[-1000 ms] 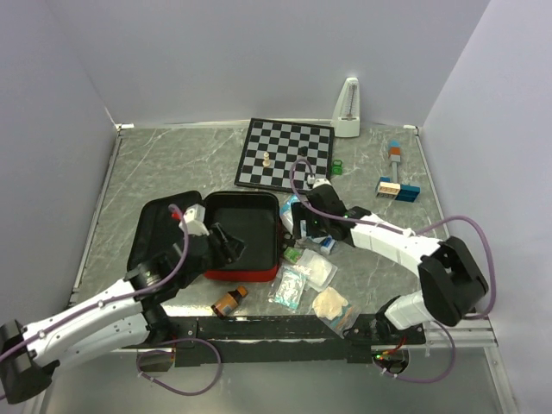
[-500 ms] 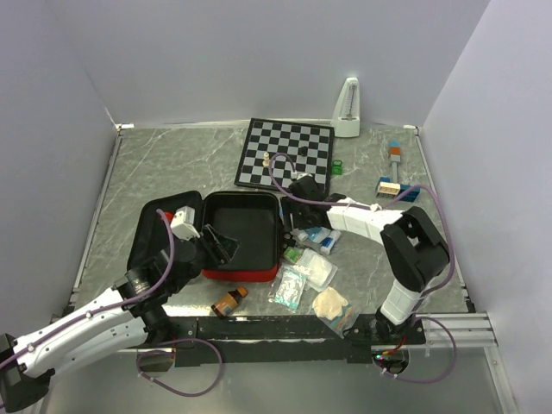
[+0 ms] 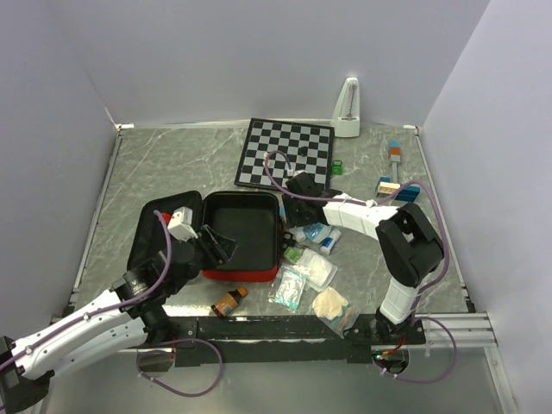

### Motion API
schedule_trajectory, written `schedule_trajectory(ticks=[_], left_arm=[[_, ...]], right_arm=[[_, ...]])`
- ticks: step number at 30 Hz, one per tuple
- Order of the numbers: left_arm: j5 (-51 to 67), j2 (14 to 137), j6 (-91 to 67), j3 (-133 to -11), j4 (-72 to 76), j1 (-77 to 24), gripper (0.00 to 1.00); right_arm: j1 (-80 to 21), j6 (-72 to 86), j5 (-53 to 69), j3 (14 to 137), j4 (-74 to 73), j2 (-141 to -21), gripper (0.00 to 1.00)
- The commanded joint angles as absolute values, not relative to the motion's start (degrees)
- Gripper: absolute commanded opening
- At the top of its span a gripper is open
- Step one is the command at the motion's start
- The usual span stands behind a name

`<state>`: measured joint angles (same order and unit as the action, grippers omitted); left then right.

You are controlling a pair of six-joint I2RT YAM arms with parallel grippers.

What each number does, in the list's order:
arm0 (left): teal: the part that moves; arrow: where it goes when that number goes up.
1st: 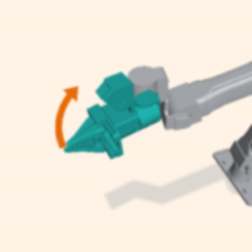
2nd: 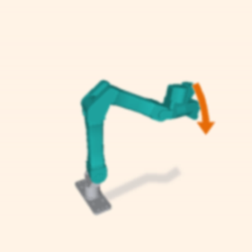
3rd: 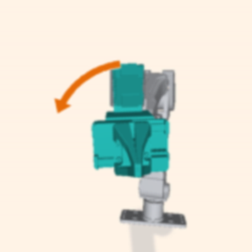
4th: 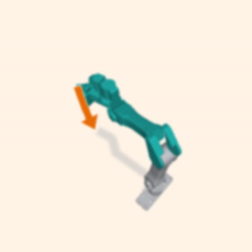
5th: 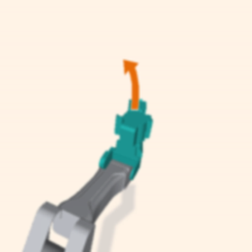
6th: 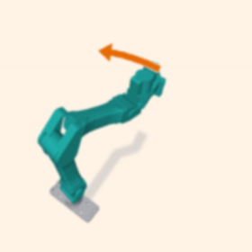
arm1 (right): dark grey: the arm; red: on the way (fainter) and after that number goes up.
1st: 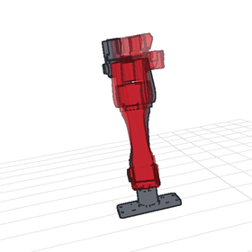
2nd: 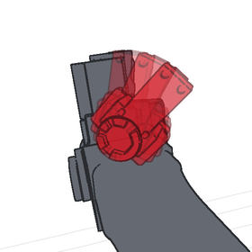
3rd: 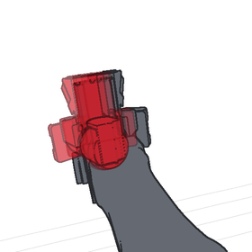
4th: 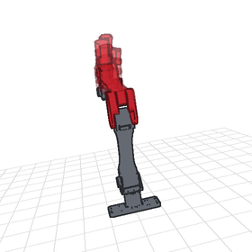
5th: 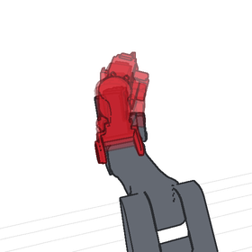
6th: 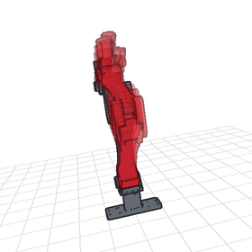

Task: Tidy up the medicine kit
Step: Pick up the pill bottle at the center of the board.

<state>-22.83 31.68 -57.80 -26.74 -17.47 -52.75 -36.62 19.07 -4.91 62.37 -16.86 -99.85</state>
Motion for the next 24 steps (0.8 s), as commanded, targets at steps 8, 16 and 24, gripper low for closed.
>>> schedule_trajectory(ticks=[8,16,24], left_arm=[[-26.19,29.80,-57.66,-28.65,-18.02,-53.00,0.63],[-33.90,23.57,-62.74,-28.74,-20.91,-52.91,0.61],[-47.97,13.19,-74.35,-26.46,-26.89,-52.91,0.61]], right_arm=[[-36.65,27.94,-5.63,63.28,-24.60,-81.76,0.10],[-38.75,45.94,8.88,57.57,-11.97,-72.69,0.00],[-49.39,75.03,-15.80,63.54,-17.83,-77.42,0.00]])
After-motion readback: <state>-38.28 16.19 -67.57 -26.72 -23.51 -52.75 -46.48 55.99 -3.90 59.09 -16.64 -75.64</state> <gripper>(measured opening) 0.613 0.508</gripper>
